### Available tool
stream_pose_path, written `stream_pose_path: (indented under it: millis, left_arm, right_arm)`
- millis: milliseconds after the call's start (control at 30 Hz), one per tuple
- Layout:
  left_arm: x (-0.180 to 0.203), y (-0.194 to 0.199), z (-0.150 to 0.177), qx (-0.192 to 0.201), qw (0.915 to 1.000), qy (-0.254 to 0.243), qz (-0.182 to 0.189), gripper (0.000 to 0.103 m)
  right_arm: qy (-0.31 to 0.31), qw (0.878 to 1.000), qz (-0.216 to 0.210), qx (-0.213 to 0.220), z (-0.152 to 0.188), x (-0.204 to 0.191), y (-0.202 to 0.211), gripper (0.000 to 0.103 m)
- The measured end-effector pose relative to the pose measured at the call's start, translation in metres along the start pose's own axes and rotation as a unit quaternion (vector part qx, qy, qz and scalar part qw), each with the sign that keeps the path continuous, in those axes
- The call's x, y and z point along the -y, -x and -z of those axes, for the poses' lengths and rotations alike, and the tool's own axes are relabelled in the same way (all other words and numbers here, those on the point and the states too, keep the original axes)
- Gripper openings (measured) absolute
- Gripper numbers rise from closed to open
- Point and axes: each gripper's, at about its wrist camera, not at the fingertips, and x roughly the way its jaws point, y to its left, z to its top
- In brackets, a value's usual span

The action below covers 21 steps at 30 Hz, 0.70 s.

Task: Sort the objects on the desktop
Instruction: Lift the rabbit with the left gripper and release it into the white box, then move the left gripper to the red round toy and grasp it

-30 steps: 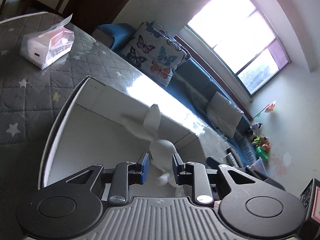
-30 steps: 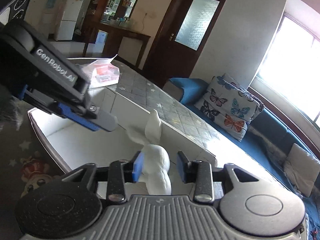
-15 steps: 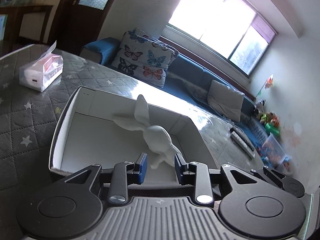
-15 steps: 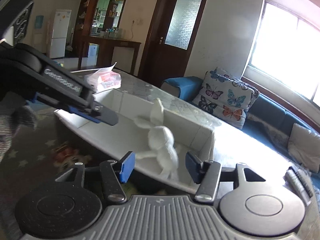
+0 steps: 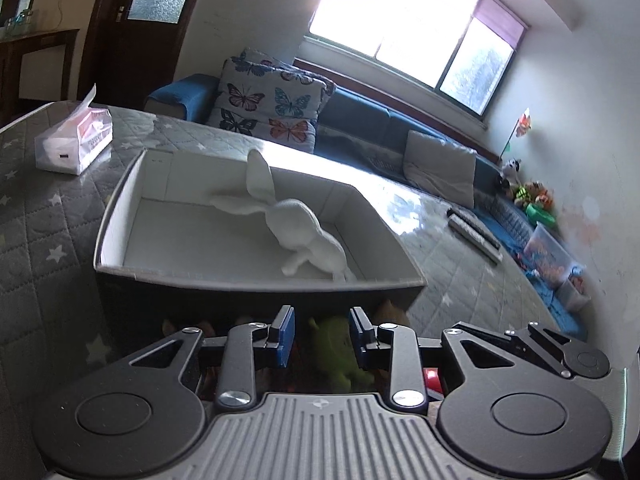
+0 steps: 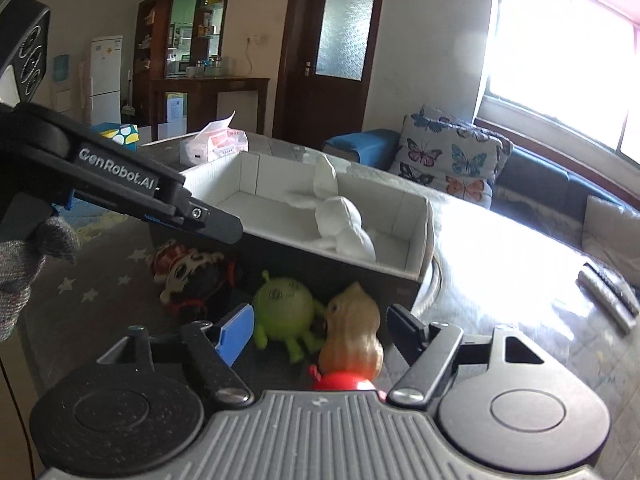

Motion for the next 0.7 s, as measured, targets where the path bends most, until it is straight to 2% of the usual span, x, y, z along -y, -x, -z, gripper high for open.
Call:
stream_pose_path:
  millis: [300, 700]
  left_arm:
    - [0.013, -0.012, 0.026, -0.044, 0.9988, -0.007, 0.017, 0.033]
    - [0.034, -0.019, 0.038, -0.073, 0.9966, -0.024, 0.028, 0.033]
  right_arm:
    - [-0.032, 0.999, 0.011, -0.015, 0.020, 0.003, 0.003, 0.079]
    - [-0.071, 0.997, 0.014, -0.033, 0.042, 0.011, 0.006, 0.080]
